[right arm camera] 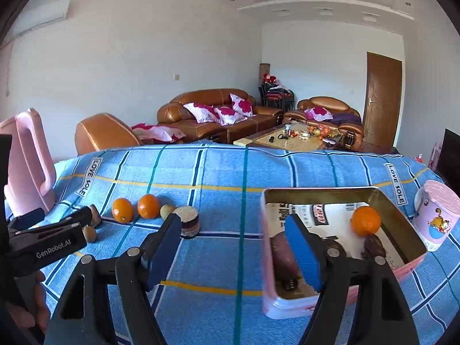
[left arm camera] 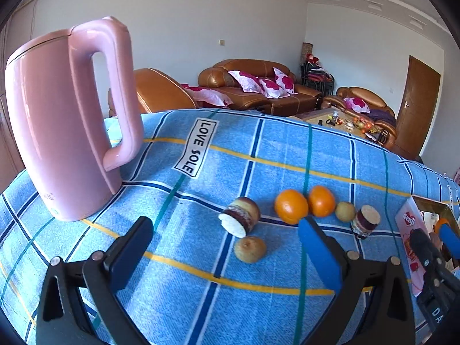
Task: Organize fruits
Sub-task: 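Move both tools toward the remaining kiwi and small cakes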
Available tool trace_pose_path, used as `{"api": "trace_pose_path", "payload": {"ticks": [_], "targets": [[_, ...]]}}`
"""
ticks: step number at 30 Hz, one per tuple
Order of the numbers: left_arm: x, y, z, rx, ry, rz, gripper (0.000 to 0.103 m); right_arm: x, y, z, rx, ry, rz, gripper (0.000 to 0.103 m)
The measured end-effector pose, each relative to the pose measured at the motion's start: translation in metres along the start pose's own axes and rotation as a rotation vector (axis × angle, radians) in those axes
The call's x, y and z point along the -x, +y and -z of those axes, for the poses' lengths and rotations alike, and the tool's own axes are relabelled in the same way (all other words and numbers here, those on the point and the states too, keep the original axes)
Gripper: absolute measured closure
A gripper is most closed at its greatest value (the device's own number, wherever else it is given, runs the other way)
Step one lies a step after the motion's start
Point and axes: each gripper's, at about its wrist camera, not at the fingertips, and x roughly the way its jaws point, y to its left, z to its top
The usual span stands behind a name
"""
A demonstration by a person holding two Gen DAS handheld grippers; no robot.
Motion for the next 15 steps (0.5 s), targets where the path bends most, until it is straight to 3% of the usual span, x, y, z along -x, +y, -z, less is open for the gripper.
{"api": "trace_pose_path", "payload": {"ticks": [4, 8, 15], "targets": [[-0.004, 0.018, -0.009, 0.035, 0.009, 0.007, 0.0, -0.023, 0.02, -0.005, 0.042, 0.078, -0.039, 0.027], [-0.008, 0.04, -0.016, 0.114, 0.028, 0.032, 0.0, -0.05, 0.032, -0.009, 0.08, 0.159, -0.042, 0.039], [-0.012, 0.052, -0.02, 0.165, 0.056, 0.064, 0.0, -0.099, 0.037, -0.013, 0.086, 0.324, -0.049, 0.044]]}}
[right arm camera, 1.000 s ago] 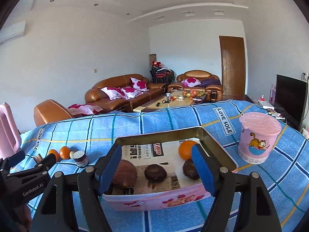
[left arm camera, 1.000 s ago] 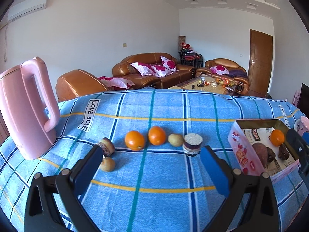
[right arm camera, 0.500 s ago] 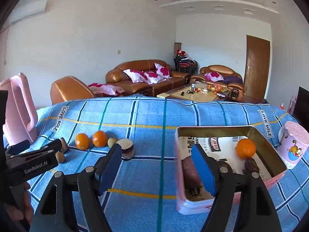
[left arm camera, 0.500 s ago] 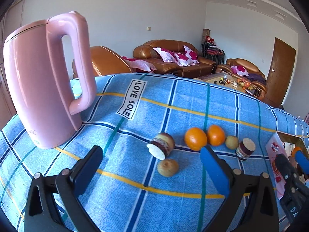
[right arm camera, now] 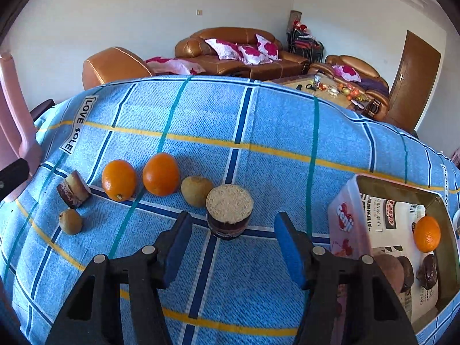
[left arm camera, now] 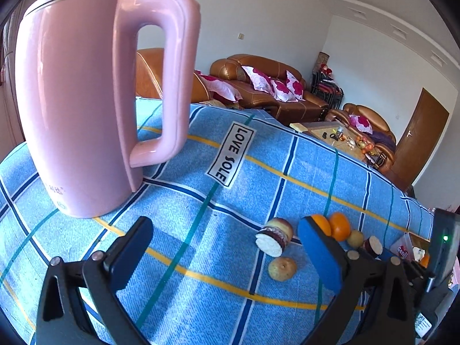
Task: Organize fruits
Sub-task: 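Move both tools toward the remaining kiwi and small cakes, then close the right tool on the white-topped cake while the left tool grasps a kiwi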
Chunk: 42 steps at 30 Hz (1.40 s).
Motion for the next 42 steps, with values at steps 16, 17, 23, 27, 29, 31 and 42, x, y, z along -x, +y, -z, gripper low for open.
{"api": "trace_pose_path", "payload": {"ticks": [16, 17, 23, 27, 29, 31, 42], "targets": [[-0.025, -0.061, 0.031, -0.322, 0.132, 0.028, 0.017, 0.027, -0.007, 0.034, -0.083, -0.037, -0.172, 0.068], [-0.028, -0.059, 0.032, -0.314, 0.151, 0.042, 0.019, 0.033, -0.007, 0.038, -0.086, -0.051, -0.179, 0.068], [-0.038, -0.049, 0.031, -0.254, 0.208, 0.071, 0.031, 0.053, -0.009, 0.052, -0.103, -0.091, -0.205, 0.068], [-0.036, -0.045, 0.031, -0.242, 0.224, 0.119, 0.073, 0.056, -0.016, 0.05, -0.122, -0.108, -0.21, 0.068], [-0.035, -0.042, 0.032, -0.233, 0.221, 0.129, 0.073, 0.058, -0.016, 0.049, -0.134, -0.122, -0.208, 0.068], [-0.033, -0.037, 0.032, -0.22, 0.219, 0.139, 0.074, 0.059, -0.019, 0.051, -0.139, -0.131, -0.202, 0.068], [0.034, -0.007, 0.014, -0.083, -0.179, 0.192, 0.074, 0.096, -0.025, 0.06, -0.099, -0.337, -0.058, 0.068]]}}
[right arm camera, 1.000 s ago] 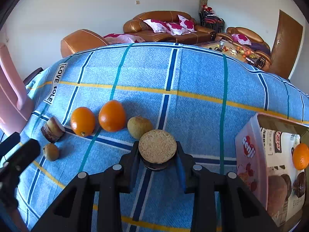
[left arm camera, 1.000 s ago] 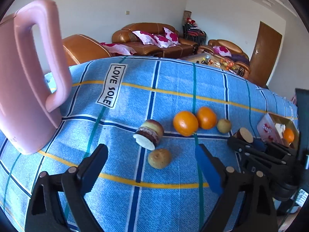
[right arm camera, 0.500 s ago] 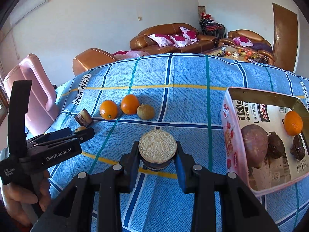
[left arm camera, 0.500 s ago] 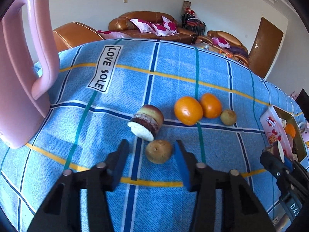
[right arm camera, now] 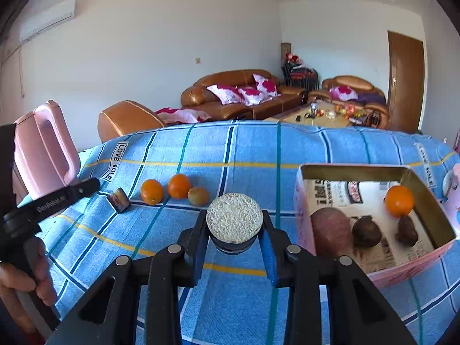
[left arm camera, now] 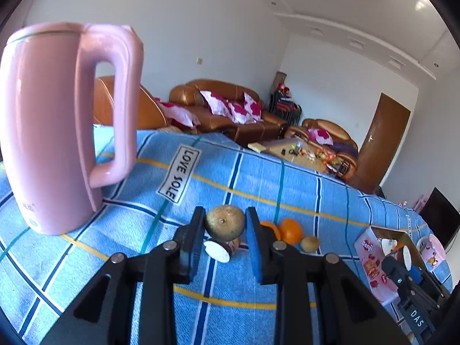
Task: Organize fruits
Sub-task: 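Close the right tool on the white-topped cake while the left tool grasps a kiwi, then carry the cake and kiwi over the pink tin tray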
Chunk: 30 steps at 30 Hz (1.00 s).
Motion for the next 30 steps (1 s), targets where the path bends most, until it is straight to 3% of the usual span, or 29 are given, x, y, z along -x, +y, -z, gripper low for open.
{"api": "trace_pose_path", "payload": {"ticks": [3, 7, 16, 23, 30], "targets": [[0.005, -0.01, -0.002, -0.028, -0.066, -0.026, 0.074, 0.009, 0.001, -0.002, 0.032, -0.072, 0.046, 0.068], [0.001, -0.028, 0.0, -0.097, -0.092, -0.013, 0.074, 0.016, 0.005, -0.004, 0.073, -0.134, 0.089, 0.067], [0.003, -0.038, 0.006, -0.146, -0.094, -0.023, 0.074, 0.012, -0.002, -0.003, 0.046, -0.097, 0.076, 0.067], [0.01, -0.051, 0.015, -0.19, -0.105, -0.098, 0.074, 0.01, -0.017, 0.002, -0.018, -0.035, -0.085, 0.067], [0.011, -0.063, 0.021, -0.206, -0.1, -0.126, 0.074, 0.016, -0.027, 0.007, -0.028, -0.022, -0.088, 0.067]]}}
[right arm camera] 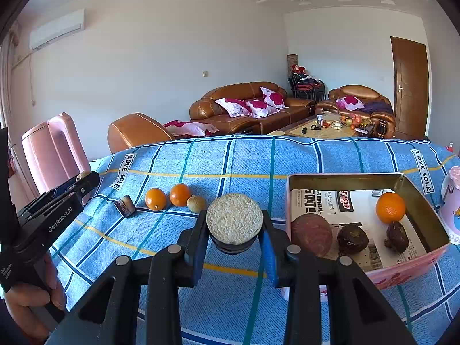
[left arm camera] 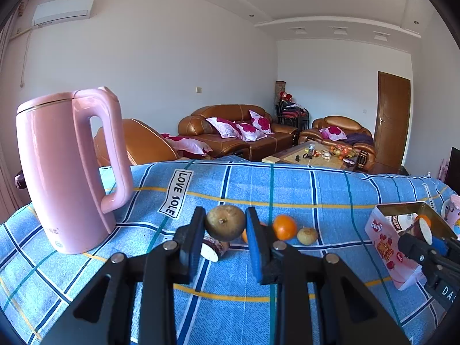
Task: Organize fruits
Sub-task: 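Carry the cake and kiwi over the pink tin tray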
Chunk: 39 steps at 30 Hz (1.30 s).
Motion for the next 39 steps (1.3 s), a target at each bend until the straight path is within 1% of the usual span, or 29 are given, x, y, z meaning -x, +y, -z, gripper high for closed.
{"api": "trace_pose_path", "payload": {"ticks": [4, 8, 20, 29, 39], "targets": [[0.003, -0.007, 0.002, 0.001, 0.012, 0.002, 0.074, 0.005, -0.004, 0.001, 0.016, -0.005, 0.016, 0.067], [0.007, -0.018, 0.004, -0.008, 0.015, -0.004, 0.074, 0.01, -0.011, 0.0, 0.035, -0.021, 0.056, 0.067], [0.013, -0.068, 0.007, -0.037, 0.039, 0.051, 0.074, 0.025, -0.04, -0.001, 0.084, -0.065, 0.144, 0.067], [0.016, -0.109, 0.008, -0.083, 0.045, 0.101, 0.074, 0.03, -0.077, -0.005, 0.051, -0.075, 0.197, 0.067], [0.019, -0.141, 0.009, -0.11, 0.035, 0.156, 0.074, 0.036, -0.116, -0.011, 0.018, -0.094, 0.271, 0.067]]}}
